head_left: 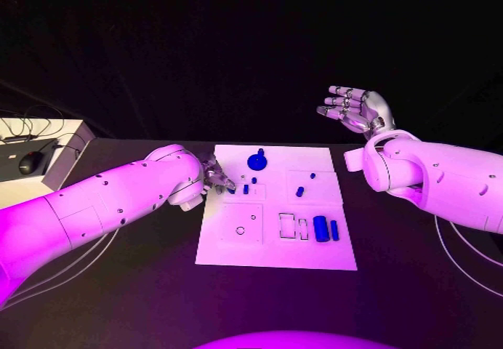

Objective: Assemble the parts on the task board

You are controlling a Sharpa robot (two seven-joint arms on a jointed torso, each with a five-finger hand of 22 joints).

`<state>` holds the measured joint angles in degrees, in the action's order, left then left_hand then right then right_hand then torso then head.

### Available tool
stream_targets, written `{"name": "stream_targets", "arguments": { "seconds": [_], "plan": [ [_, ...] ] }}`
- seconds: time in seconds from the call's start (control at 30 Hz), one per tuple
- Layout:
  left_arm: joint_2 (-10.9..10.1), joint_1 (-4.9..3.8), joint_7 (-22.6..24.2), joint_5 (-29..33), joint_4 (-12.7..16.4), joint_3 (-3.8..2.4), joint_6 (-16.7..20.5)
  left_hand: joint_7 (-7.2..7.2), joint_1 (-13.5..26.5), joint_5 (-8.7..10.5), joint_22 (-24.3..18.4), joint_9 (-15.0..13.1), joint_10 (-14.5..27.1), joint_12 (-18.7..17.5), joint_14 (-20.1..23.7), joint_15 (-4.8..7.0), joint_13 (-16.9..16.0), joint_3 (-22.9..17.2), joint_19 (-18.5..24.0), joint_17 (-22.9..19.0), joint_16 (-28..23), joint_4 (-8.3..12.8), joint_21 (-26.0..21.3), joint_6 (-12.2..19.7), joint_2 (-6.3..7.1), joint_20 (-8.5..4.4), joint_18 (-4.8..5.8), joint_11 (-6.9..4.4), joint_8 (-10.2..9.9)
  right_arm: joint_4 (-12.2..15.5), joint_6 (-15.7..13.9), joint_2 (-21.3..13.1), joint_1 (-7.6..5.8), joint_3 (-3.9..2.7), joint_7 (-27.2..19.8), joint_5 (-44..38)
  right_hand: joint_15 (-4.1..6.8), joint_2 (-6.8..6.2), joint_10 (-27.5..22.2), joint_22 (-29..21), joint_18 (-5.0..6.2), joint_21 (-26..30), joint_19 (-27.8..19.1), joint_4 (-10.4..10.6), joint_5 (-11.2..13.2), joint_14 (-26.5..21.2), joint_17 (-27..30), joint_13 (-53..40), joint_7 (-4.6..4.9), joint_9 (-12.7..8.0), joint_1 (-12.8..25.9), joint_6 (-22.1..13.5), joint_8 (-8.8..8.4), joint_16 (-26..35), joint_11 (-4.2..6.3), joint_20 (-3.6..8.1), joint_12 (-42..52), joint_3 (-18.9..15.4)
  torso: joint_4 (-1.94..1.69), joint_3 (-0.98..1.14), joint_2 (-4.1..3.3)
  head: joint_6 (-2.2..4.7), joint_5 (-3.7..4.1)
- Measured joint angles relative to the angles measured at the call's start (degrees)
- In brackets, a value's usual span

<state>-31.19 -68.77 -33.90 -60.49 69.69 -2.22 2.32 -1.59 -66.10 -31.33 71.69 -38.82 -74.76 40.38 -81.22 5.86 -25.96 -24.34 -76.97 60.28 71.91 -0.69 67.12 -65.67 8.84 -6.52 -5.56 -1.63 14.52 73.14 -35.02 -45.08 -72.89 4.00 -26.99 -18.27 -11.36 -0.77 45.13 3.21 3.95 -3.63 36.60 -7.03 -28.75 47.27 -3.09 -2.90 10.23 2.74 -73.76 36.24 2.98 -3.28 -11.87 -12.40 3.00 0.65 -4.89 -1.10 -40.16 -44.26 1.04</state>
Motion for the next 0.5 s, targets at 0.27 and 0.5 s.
{"name": "stream_targets", "arguments": {
  "seconds": [0.27,0.5],
  "plan": [
    [0.0,-0.04,0.0,-0.1,0.0,-0.02,-0.2,-0.11,0.0,0.00,0.0,0.3,-0.2,-0.1,-0.3,0.06,-0.2,0.3,-0.2,0.5,0.4,0.3,0.0,-0.3,0.00,-0.22,0.35,0.19,-0.4,-0.1,0.2,0.0,0.01,0.06,0.1,0.0,0.00,0.00,0.0,0.0,0.00,0.0,0.0,0.0,0.0,0.0,0.0,0.0,0.00,0.0,0.0,0.0,0.00,0.0,0.00,0.00,0.0,0.0,-0.02,0.00,0.02,-0.08,-0.01],
    [0.1,-0.02,0.0,-0.4,0.0,0.00,-0.2,-0.20,0.0,0.00,0.1,0.5,-0.7,-0.3,-0.4,-0.03,-0.3,0.5,-0.2,0.9,0.7,0.5,0.0,-0.6,0.00,-0.22,0.35,0.24,-0.9,-0.2,0.3,0.0,0.03,0.09,0.1,0.0,0.00,0.00,0.0,0.0,0.00,0.0,0.0,0.0,0.0,0.0,0.1,0.0,0.00,0.0,0.0,0.0,0.00,0.0,0.00,0.00,0.0,0.0,-0.08,-0.03,0.03,-0.18,-0.03]
  ]
}}
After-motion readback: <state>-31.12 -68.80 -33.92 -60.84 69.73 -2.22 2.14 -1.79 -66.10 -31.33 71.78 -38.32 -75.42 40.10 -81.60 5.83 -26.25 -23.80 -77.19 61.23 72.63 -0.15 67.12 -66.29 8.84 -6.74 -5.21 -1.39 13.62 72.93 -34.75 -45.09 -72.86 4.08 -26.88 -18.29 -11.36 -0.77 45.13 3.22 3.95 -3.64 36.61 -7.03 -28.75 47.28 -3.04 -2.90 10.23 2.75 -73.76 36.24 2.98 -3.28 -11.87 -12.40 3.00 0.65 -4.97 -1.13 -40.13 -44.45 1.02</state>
